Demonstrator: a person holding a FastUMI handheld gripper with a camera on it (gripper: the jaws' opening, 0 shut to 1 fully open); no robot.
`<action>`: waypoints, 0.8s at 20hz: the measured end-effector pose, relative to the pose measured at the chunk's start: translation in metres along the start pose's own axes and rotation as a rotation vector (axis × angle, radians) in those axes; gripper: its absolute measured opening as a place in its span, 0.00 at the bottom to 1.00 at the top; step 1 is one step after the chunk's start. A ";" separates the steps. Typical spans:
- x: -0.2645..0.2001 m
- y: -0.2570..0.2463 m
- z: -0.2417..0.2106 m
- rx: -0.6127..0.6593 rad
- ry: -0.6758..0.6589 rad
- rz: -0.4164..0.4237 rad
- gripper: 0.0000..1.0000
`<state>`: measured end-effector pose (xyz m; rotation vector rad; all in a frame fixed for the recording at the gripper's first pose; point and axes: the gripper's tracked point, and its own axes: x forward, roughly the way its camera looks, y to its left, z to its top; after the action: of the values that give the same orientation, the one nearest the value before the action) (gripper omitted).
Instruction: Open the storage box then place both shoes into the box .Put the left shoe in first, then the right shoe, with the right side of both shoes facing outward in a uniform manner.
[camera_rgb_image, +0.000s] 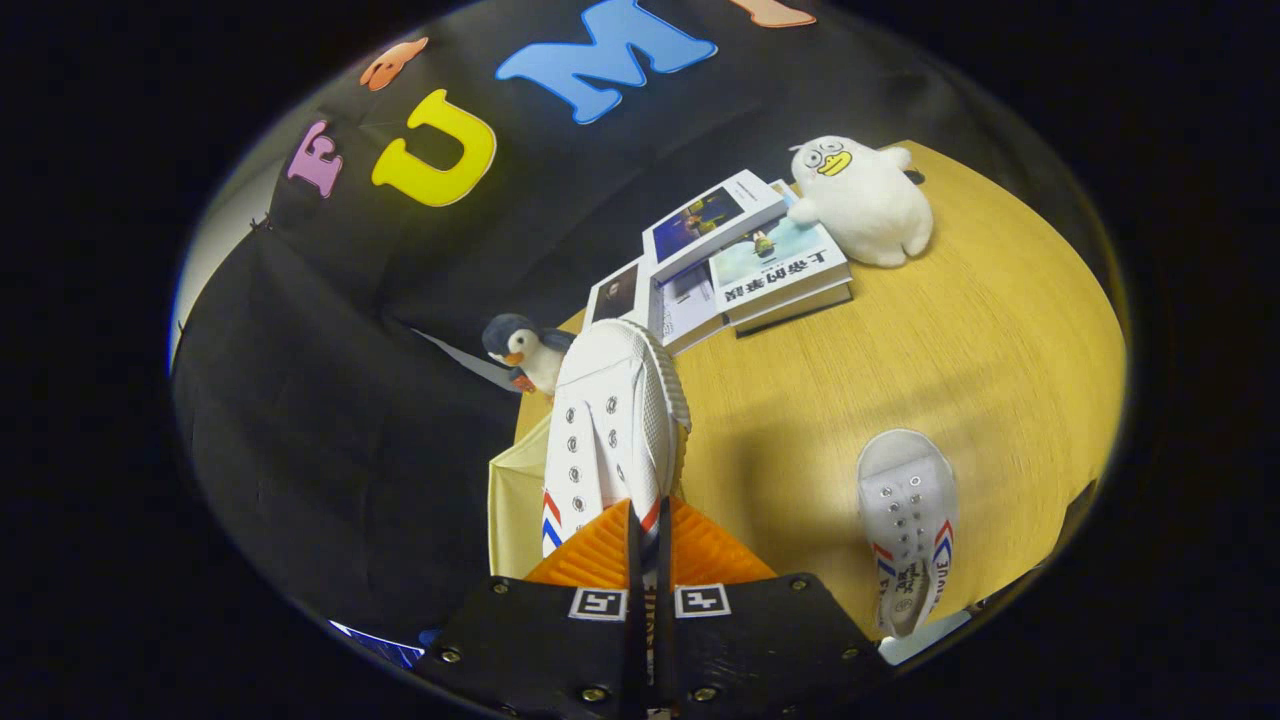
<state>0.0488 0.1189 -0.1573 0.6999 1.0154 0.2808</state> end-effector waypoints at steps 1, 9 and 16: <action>0.003 0.011 0.002 -0.007 0.002 0.015 0.03; 0.047 0.068 -0.025 -0.103 0.065 0.045 0.03; 0.089 0.092 -0.060 -0.165 0.122 0.019 0.03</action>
<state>0.0527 0.2586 -0.1774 0.5481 1.0886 0.4233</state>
